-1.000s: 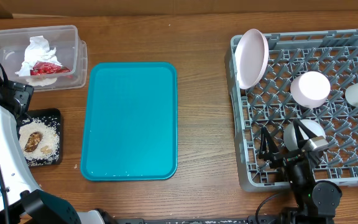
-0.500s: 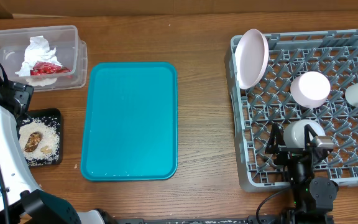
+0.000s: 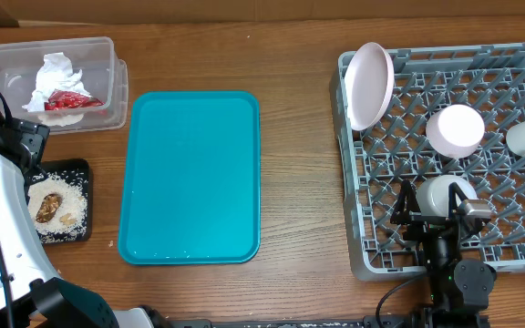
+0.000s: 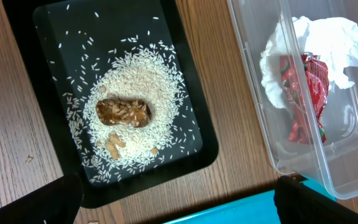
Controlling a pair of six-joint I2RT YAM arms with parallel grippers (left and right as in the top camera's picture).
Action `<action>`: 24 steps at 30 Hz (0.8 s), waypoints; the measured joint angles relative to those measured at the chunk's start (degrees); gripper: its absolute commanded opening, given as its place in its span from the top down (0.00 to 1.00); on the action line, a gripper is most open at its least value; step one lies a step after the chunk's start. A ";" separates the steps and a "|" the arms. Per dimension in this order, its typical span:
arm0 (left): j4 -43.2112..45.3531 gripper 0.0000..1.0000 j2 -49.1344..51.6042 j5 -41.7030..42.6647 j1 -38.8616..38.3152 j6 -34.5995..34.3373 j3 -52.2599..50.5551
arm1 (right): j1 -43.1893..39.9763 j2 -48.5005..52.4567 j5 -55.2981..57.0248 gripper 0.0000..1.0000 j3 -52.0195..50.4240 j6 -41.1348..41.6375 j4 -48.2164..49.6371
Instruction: Sort waste into correct bins and load items into the dishwasher
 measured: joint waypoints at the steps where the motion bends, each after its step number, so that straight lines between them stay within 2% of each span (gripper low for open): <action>1: 0.00 0.00 0.00 0.00 0.00 0.00 0.00 | 0.00 0.00 -0.02 0.00 0.00 0.00 -0.02; 19: -0.48 0.00 0.00 -0.17 0.00 0.04 0.00 | 0.00 -0.02 -0.02 0.00 0.00 0.00 -0.02; 24: -9.42 0.00 0.00 2.78 0.00 0.70 -0.07 | 0.00 0.00 0.00 0.00 0.00 0.02 0.00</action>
